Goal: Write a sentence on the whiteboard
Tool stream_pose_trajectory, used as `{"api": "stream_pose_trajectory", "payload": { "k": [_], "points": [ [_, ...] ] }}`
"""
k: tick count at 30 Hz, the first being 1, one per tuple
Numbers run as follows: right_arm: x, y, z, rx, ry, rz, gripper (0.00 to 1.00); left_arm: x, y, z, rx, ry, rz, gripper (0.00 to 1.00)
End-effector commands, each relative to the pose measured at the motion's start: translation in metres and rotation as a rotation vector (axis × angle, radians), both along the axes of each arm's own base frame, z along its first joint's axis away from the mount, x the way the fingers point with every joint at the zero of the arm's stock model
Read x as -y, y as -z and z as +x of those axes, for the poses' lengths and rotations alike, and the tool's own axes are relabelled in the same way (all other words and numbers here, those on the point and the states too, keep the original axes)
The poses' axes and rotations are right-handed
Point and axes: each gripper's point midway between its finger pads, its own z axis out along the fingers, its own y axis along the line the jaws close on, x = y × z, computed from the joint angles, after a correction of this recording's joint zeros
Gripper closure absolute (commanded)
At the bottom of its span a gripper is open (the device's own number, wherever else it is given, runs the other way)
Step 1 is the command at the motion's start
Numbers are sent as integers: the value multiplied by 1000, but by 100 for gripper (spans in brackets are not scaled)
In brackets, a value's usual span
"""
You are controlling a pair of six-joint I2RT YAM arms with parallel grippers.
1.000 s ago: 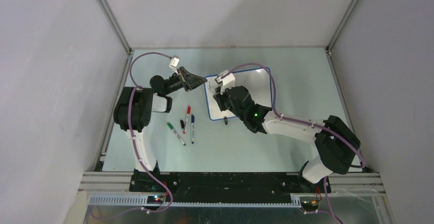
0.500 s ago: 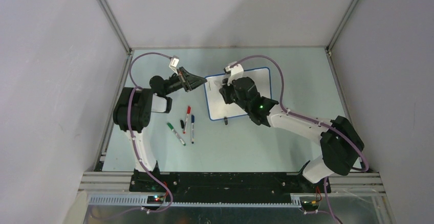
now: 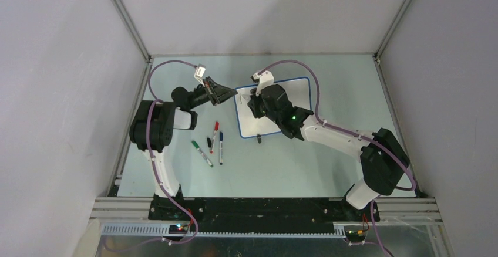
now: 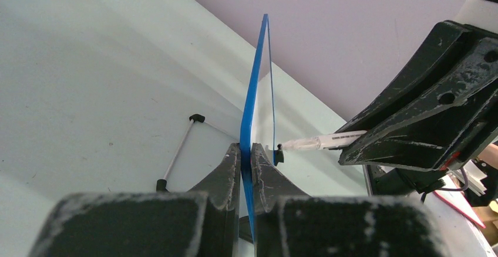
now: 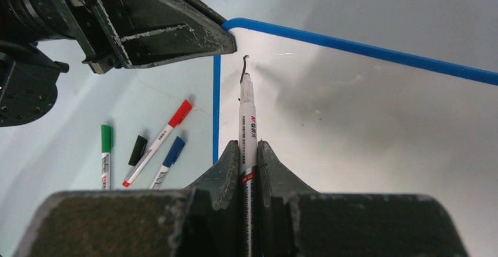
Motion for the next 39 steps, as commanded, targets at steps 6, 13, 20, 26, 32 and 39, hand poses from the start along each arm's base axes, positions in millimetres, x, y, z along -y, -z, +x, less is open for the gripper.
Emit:
{"api": "stream_pose_trajectory", "payload": {
  "k": [6,13,20,26,32,39],
  "points": [
    [-9,-17,6,16,4,26,100,-2,-19,-4,135,-6,16,100],
    [-8,-16,10,17,23,22,100,-2,-20,-4,136,-6,16,100],
    [-8,-17,13,17,30,21,100,-2,-20,-4,137,-7,15,100],
    [-5,-18,16,19,41,18,100,-2,-20,-4,137,-7,15,100],
    [-4,-16,18,16,49,13,100,-2,-20,-4,136,-6,16,100],
    [-2,-15,21,15,64,9,100,-1,-20,-4,136,-6,16,100]
  ]
}}
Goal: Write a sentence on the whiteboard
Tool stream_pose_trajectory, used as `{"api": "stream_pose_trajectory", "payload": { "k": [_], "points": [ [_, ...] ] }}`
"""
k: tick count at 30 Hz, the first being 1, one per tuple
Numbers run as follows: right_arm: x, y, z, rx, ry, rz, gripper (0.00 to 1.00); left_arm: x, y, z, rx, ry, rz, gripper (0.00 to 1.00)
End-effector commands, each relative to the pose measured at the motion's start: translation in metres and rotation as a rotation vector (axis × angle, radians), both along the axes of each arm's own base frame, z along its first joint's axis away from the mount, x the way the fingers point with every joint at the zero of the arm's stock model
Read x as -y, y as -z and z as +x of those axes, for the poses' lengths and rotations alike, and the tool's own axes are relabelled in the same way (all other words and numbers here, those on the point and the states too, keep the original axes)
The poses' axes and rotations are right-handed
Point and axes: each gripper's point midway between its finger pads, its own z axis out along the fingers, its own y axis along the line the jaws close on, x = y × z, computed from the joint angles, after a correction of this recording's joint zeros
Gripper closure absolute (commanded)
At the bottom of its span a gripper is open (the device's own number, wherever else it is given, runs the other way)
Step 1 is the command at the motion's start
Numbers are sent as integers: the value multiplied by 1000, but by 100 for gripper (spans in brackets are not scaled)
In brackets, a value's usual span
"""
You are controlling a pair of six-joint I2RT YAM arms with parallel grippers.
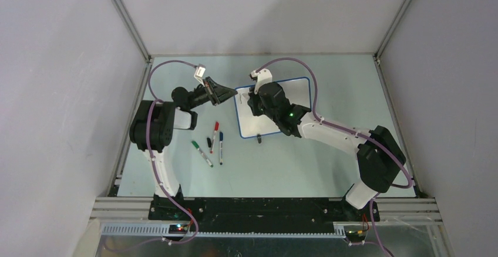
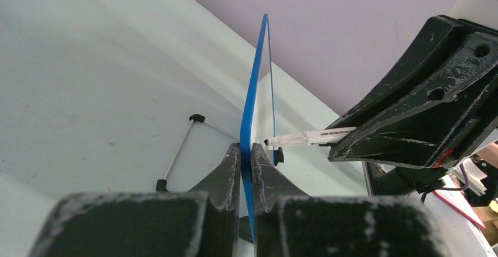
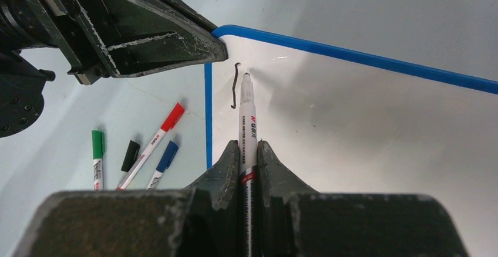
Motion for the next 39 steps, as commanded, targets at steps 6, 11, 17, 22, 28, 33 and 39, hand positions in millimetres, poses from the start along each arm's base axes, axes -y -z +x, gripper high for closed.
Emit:
{"api": "stream_pose_trajectory", "payload": {
  "k": [6,11,17,22,28,33,39],
  "points": [
    [0,-17,15,35,54,34,100,-1,-20,-4,137,-6,16,100],
    [0,-15,17,25,56,30,100,-1,-20,-4,137,-5,15,100],
    [-1,-12,18,16,57,20,100,-1,-20,-4,137,-5,15,100],
    [-2,-11,19,14,56,20,100,-1,-20,-5,136,-3,16,100],
    [1,-3,15,-12,53,-11,100,-1,-20,-4,136,-5,16,100],
    [-2,1,9,-20,31,-25,100,-1,-20,-4,137,-5,15,100],
    [-6,3,5,-13,10,-46,100,-1,-20,-4,136,-4,16,100]
  ]
}}
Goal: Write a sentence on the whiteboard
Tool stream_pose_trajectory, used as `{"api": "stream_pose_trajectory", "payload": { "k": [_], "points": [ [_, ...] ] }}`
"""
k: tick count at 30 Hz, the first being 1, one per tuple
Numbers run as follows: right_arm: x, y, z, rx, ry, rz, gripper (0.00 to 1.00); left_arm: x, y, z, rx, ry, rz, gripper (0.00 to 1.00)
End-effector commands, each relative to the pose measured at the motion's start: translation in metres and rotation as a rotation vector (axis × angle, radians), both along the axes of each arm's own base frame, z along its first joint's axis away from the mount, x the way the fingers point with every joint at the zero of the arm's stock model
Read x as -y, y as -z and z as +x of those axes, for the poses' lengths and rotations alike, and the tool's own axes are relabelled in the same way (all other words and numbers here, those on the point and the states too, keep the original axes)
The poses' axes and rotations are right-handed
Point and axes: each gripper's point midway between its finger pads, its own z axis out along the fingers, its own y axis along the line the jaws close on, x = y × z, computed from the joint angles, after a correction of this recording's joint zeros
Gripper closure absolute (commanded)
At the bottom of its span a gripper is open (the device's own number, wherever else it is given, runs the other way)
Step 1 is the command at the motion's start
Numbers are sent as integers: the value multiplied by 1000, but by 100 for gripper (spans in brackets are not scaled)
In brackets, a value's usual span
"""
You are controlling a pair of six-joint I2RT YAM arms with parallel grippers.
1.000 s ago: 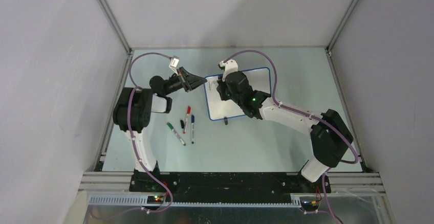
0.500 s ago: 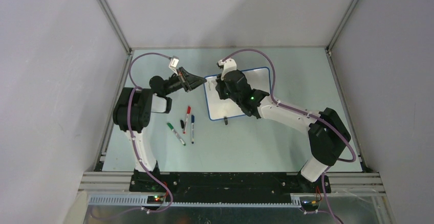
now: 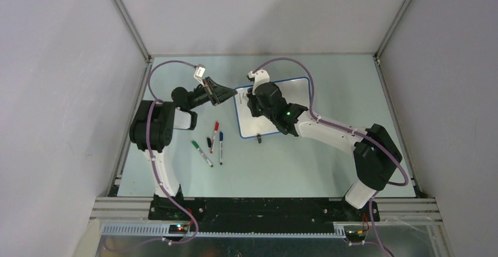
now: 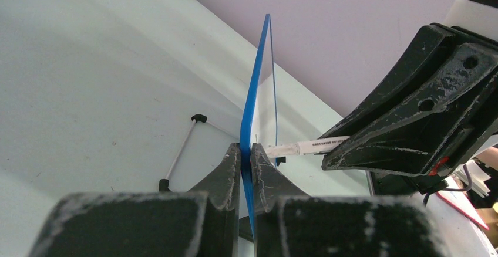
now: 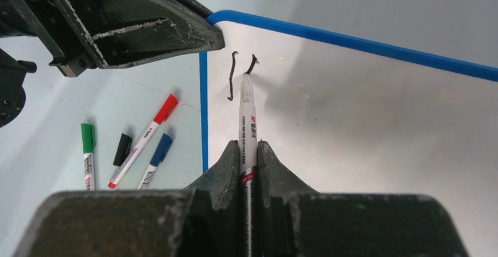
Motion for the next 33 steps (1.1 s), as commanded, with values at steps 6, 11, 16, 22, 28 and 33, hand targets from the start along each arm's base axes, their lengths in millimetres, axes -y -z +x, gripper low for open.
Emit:
{"api": "stream_pose_trajectory", "payload": {
  "k": [6,11,16,22,28,33],
  "points": [
    [-9,-6,0,15,-27,-13,100,-1,-21,-5,134,1,14,100],
    [-13,-6,-3,14,-48,-7,100,-1,-21,-5,134,1,14,100],
    [-13,-6,-3,13,-50,-10,100,-1,-21,-5,136,0,14,100],
    [-11,-5,-3,10,-44,-16,100,-1,-21,-5,134,0,14,100],
    [-4,2,0,-9,-16,-31,100,-1,-21,-5,136,1,14,100],
    [-1,2,0,-12,-8,-37,100,-1,-21,-5,136,0,14,100]
  ]
}}
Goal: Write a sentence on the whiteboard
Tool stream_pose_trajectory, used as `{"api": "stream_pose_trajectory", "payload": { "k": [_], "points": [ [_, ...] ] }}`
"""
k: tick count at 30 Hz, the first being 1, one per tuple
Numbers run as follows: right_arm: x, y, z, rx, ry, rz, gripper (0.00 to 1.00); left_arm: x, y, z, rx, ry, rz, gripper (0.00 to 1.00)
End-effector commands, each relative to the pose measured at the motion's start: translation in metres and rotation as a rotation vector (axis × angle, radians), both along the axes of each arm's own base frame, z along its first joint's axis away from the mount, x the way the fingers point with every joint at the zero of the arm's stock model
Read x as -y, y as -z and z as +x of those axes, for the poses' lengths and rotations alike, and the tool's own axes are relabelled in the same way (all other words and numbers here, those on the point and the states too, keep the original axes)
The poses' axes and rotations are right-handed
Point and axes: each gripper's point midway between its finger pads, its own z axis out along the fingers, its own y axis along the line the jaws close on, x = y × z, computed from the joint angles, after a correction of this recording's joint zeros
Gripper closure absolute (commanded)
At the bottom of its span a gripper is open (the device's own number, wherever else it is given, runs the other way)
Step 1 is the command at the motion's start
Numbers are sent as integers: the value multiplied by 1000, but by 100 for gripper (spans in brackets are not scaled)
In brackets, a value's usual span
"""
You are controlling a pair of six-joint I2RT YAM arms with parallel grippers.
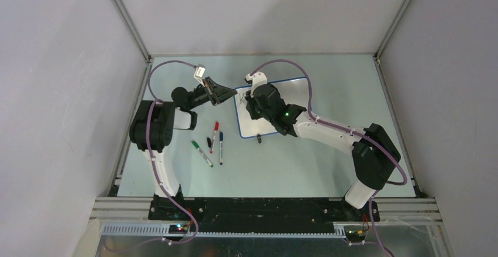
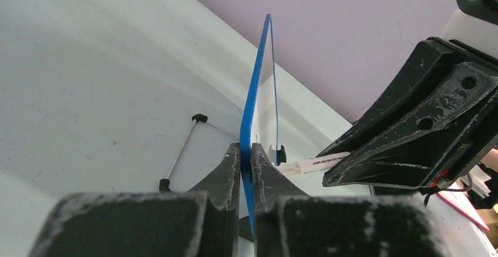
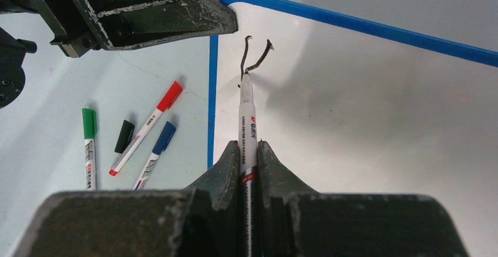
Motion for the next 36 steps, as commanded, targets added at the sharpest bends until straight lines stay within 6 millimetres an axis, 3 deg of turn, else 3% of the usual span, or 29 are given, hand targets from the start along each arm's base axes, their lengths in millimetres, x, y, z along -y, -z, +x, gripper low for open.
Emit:
{"api": "stream_pose_trajectory", "payload": {
  "k": [1,36],
  "points": [
    [6,-8,8,13,36,-14,100,-1,-21,-5,136,0,14,100],
    [23,-10,2,10,56,-49,100,-1,-22,-5,140,-1,15,100]
  ]
}}
